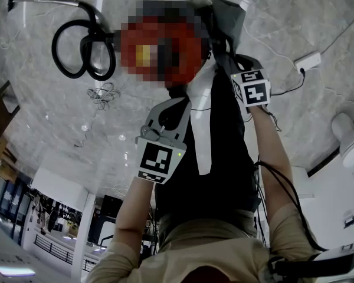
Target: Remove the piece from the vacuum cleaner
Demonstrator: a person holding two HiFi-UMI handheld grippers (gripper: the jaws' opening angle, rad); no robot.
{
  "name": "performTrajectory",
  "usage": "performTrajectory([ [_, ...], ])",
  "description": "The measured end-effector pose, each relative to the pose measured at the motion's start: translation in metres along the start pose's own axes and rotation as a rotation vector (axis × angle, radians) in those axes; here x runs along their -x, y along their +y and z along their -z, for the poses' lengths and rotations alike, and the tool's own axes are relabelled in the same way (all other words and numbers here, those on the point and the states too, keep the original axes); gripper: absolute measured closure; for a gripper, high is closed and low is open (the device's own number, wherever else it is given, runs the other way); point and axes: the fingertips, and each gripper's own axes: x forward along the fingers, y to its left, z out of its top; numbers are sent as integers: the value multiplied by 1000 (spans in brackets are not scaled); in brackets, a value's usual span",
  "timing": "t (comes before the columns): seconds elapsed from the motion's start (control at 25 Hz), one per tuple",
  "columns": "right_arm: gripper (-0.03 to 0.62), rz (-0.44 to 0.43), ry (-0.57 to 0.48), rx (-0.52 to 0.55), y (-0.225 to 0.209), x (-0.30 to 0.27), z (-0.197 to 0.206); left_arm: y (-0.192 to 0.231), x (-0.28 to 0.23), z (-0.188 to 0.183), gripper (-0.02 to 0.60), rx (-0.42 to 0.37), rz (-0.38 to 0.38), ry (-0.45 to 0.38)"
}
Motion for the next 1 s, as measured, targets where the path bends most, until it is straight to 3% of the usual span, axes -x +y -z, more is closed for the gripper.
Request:
performTrajectory([
  [0.32, 554, -18, -35, -155, -2, -1, 3, 6, -1, -1, 578, -8, -9, -4],
  [0.76, 551, -37, 43, -189, 0, -16, -3, -4, -11, -8, 578, -14, 9, -4],
  [1.0, 553, -167, 4, -407, 1, -17, -2, -4, -13, -9, 578, -22, 6, 1],
])
